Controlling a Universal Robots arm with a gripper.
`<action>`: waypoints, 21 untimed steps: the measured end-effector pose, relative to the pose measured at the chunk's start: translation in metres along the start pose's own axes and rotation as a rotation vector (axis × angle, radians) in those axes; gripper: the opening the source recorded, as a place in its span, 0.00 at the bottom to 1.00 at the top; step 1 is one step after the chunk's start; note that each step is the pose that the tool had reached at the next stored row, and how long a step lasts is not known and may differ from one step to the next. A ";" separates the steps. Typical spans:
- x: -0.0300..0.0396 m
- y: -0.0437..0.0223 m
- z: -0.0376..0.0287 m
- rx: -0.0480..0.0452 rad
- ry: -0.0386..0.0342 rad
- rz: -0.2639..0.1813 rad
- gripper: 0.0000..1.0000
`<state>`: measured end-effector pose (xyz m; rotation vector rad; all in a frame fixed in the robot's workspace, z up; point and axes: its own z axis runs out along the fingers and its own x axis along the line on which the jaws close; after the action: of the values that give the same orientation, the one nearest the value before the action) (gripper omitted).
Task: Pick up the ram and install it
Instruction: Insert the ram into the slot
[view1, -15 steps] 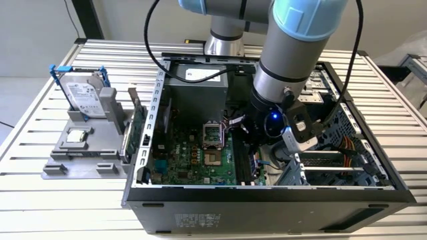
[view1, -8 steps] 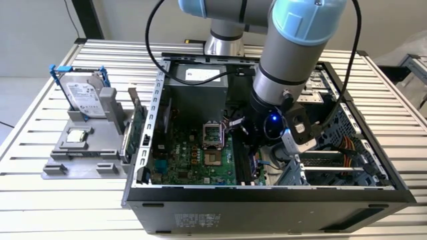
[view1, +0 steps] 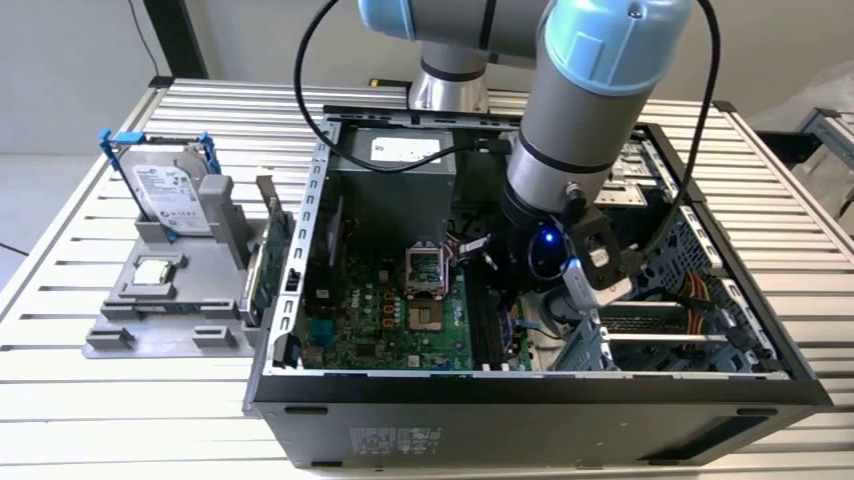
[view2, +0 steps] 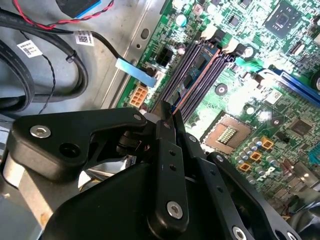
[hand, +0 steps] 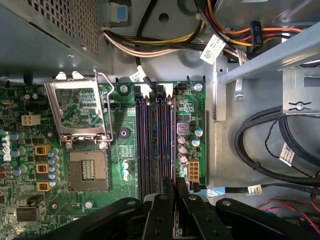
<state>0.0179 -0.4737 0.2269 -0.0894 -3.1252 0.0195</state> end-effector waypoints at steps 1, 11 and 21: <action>0.0000 0.0003 0.0003 -0.0002 0.0000 0.000 0.00; 0.0001 0.0015 0.0026 0.0001 0.0000 -0.006 0.00; 0.0000 0.0016 0.0063 0.0002 -0.0001 -0.011 0.00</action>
<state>0.0178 -0.4721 0.2205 -0.0722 -3.1256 0.0196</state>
